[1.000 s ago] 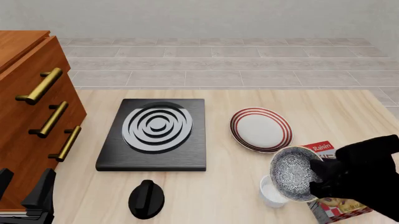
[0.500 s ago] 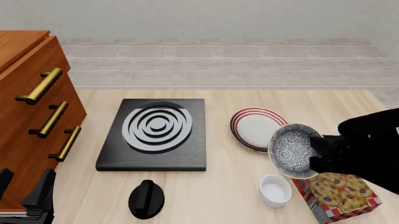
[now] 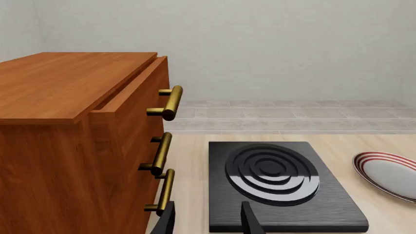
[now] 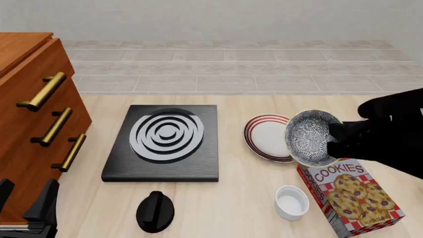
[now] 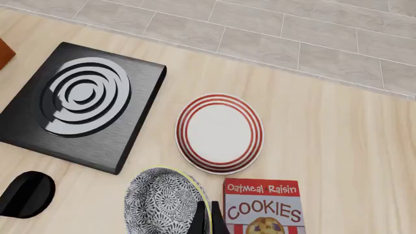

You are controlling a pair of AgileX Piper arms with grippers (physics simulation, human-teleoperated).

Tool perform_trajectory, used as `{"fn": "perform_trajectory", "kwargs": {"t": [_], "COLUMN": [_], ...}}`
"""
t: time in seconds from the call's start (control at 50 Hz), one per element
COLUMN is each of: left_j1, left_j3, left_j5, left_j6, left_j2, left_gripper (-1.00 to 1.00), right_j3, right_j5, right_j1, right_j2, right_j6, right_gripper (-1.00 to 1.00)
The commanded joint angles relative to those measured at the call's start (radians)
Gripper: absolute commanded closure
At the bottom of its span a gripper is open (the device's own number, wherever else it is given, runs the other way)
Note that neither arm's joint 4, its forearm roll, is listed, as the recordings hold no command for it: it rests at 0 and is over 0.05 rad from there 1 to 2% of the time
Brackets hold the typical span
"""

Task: Pick the akita bowl next to the ramekin and place it on the plate.

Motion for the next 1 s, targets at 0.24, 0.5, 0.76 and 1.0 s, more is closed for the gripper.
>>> {"fn": "perform_trajectory", "kwargs": {"t": [0.24, 0.5, 0.76, 1.0], "left_j1": [0.000, 0.000, 0.000, 0.000], "left_j3": [0.000, 0.000, 0.000, 0.000], "left_j5": [0.000, 0.000, 0.000, 0.000], "left_j6": [0.000, 0.000, 0.000, 0.000], "left_j2": [0.000, 0.000, 0.000, 0.000], "left_gripper": [-1.00, -1.00, -1.00, -1.00], "right_j3": [-0.101, -0.131, -0.174, -0.210], "right_j5": [-0.020, -0.054, -0.088, -0.122], "right_j1": [-0.014, -0.010, -0.019, -0.022], "right_j2": [0.089, 0.159, 0.238, 0.287], "right_j6": [0.007, 0.032, 0.034, 0.049], "right_gripper": [1.00, 1.00, 1.00, 1.00]}}
